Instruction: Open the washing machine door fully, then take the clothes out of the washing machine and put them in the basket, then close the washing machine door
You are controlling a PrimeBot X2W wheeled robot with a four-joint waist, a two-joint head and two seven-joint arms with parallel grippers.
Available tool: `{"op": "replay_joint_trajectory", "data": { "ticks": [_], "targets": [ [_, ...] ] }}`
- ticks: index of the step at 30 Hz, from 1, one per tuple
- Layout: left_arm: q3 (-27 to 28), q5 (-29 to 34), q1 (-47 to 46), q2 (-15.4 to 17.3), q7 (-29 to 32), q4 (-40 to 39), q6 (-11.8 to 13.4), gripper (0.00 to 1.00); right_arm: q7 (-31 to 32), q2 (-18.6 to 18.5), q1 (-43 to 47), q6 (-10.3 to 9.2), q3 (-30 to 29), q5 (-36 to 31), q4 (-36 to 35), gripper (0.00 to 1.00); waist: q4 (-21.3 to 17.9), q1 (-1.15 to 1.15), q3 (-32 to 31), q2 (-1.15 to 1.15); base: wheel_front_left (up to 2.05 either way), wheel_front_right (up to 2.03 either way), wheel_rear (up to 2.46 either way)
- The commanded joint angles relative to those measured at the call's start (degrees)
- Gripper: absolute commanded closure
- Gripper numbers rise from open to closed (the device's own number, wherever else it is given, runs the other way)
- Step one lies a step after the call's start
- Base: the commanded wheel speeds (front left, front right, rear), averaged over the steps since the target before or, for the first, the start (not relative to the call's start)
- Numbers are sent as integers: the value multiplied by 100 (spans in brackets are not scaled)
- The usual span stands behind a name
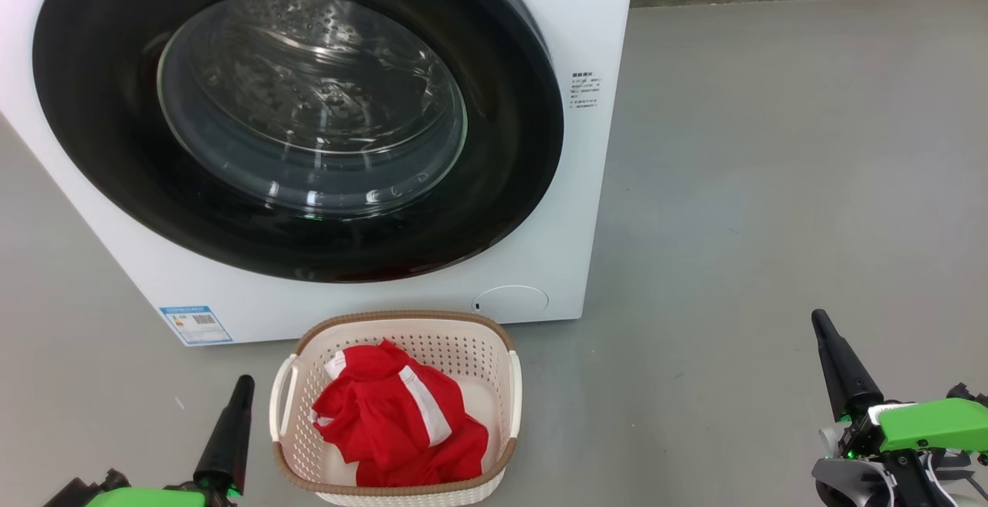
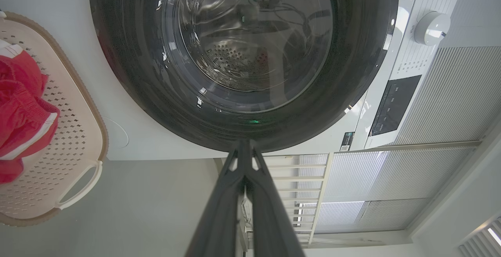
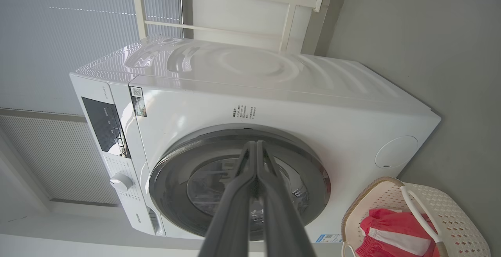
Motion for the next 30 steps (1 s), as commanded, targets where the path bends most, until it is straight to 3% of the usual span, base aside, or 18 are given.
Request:
{"op": "replay_joint_trajectory", "data": {
  "ticks": [1, 30],
  "targets": [
    [208, -23, -230, 45, 42, -117, -42, 100, 30, -54, -245, 2, 85, -19, -141, 100, 0, 0, 0, 0, 0, 0, 0],
    [211, -21, -230, 43, 44, -117, -42, 100, 34, -51, -245, 2, 80, -24, -141, 100, 0, 0, 0, 0, 0, 0, 0]
  ]
}}
